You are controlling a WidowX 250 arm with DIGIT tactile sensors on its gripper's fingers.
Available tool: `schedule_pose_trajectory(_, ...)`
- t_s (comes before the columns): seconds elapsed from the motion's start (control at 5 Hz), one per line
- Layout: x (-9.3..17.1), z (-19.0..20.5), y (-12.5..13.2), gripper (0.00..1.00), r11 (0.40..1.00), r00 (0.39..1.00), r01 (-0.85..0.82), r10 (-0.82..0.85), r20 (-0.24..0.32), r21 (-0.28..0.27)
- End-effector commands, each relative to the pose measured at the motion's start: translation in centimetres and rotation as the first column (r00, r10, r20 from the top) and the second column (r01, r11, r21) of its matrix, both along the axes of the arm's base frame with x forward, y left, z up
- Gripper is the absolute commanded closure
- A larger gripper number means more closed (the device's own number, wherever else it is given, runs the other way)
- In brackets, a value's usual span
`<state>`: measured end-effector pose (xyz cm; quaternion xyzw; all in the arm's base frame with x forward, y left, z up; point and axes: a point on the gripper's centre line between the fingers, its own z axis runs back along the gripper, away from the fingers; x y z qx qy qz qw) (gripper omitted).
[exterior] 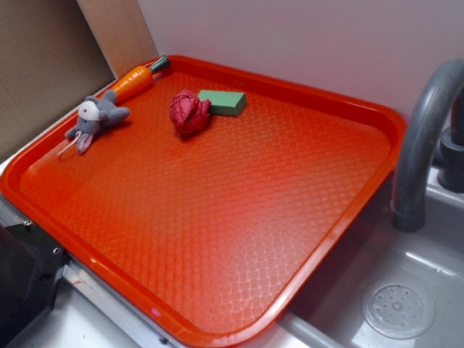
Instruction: Grab the red paper.
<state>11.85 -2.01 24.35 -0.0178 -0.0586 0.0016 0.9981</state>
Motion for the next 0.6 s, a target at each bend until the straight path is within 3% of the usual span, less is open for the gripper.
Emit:
schedule_pose_trajectory(0.0, 0.0, 0.0, 0.0, 0.00, 1.000, 1.000, 0.000, 0.000, 0.000, 0.000)
schedule_pose_trajectory(0.2, 2.9, -1.5, -0.3, 0.00, 0.978, 0.978, -0.206, 0.206, -0.028, -0.008)
schedule_pose_trajectory(0.4, 5.0, -3.2, -0.1, 0.00, 0.901, 0.901, -0.432, 0.430, -0.051, -0.042)
